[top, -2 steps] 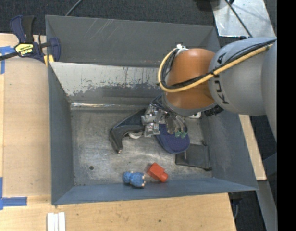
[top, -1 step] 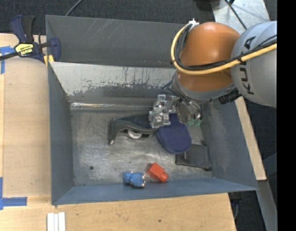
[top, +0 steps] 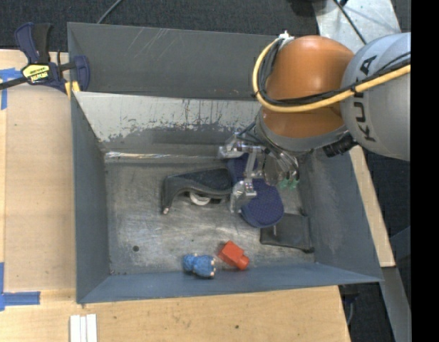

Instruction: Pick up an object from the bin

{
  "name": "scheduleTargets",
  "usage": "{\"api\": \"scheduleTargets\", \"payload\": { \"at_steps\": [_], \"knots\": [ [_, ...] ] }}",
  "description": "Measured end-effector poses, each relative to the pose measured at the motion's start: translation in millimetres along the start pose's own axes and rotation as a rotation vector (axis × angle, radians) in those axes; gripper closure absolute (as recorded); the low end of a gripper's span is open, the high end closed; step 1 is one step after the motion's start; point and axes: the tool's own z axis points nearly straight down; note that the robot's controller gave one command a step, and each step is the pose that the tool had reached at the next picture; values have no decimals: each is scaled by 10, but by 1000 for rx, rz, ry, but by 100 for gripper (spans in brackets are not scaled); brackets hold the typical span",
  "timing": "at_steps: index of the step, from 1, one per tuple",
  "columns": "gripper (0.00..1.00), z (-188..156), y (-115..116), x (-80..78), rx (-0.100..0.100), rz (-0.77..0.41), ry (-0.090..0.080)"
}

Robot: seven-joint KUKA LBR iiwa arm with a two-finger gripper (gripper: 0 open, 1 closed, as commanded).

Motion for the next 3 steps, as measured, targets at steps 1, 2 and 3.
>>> {"api": "scheduleTargets", "payload": {
  "at_steps": [1,2,3],
  "knots": [
    [0,1150,-133,-606,0,-76,-3],
    [100,1158,-141,-600,0,-76,6],
    [100,11,26,-609,1,-91,-3]
  ]
}}
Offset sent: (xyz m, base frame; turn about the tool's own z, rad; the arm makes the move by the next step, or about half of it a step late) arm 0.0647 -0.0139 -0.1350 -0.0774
